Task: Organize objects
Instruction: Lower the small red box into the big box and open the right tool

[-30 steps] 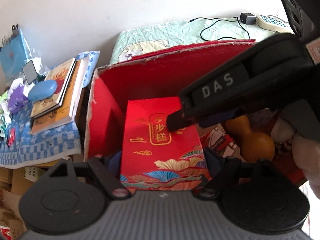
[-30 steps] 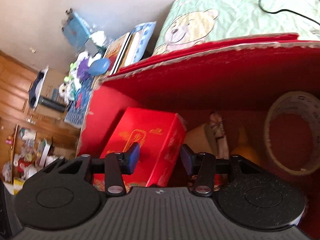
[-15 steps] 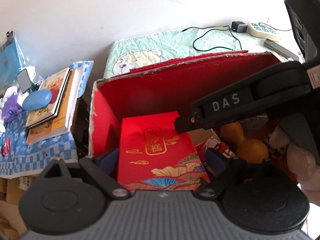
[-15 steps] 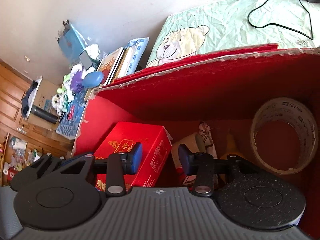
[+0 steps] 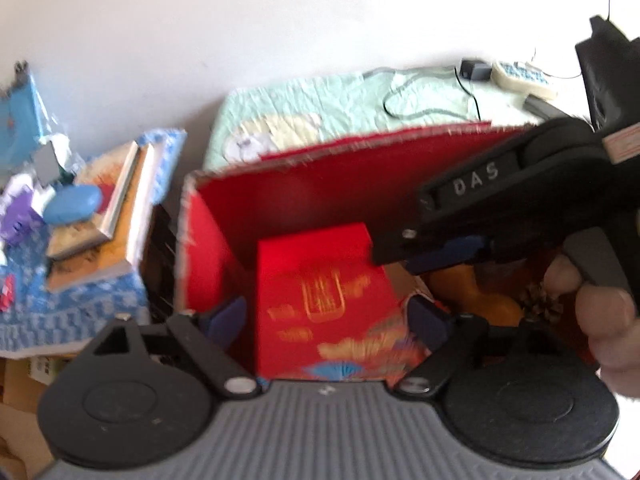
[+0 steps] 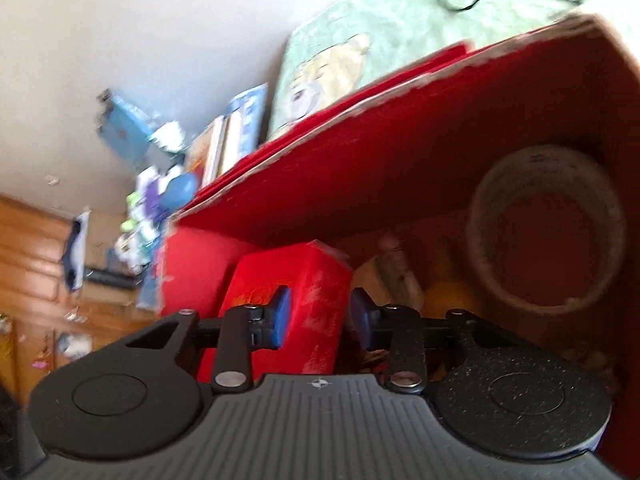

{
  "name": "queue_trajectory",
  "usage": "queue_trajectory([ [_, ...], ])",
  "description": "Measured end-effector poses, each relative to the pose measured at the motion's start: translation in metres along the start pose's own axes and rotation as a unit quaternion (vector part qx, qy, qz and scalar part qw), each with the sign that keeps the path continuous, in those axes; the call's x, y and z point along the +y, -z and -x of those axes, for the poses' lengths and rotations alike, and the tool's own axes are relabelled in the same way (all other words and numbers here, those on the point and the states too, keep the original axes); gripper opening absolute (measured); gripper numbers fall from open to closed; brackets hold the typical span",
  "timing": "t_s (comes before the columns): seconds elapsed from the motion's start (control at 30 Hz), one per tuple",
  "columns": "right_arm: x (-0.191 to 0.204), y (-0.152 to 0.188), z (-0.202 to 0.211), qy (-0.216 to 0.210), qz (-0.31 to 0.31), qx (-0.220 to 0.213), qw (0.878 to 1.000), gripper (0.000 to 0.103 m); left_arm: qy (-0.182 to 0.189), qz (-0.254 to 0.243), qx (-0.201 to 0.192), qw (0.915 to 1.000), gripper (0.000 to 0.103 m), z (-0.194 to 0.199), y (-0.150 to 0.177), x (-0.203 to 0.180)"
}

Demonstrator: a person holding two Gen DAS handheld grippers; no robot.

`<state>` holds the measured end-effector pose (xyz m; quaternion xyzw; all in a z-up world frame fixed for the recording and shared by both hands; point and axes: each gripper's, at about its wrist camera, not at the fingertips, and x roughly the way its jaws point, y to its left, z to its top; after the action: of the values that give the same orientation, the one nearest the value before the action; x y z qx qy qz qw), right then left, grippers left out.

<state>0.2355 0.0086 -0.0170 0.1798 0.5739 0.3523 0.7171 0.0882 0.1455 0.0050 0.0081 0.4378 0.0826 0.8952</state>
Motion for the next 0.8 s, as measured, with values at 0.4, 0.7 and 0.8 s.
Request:
queue_trajectory([
  [0.4,0.033,0.005,-0.009,0.090,0.083,0.015,0.992,0.027,-0.003,0.011,-0.006,0.9999,0.090,0.009,0.005,0.008],
  [0.7,0.032,0.003,-0.029,0.022,-0.026,0.074,0.997,0.027,0.007,0.026,-0.010,0.9996,0.088,0.019,0.009,0.014],
  [0.8,0.017,0.003,-0.038,0.007,-0.116,0.082,0.990,0.033,0.007,0.024,-0.011,0.9996,0.088,0.022,0.011,0.013],
])
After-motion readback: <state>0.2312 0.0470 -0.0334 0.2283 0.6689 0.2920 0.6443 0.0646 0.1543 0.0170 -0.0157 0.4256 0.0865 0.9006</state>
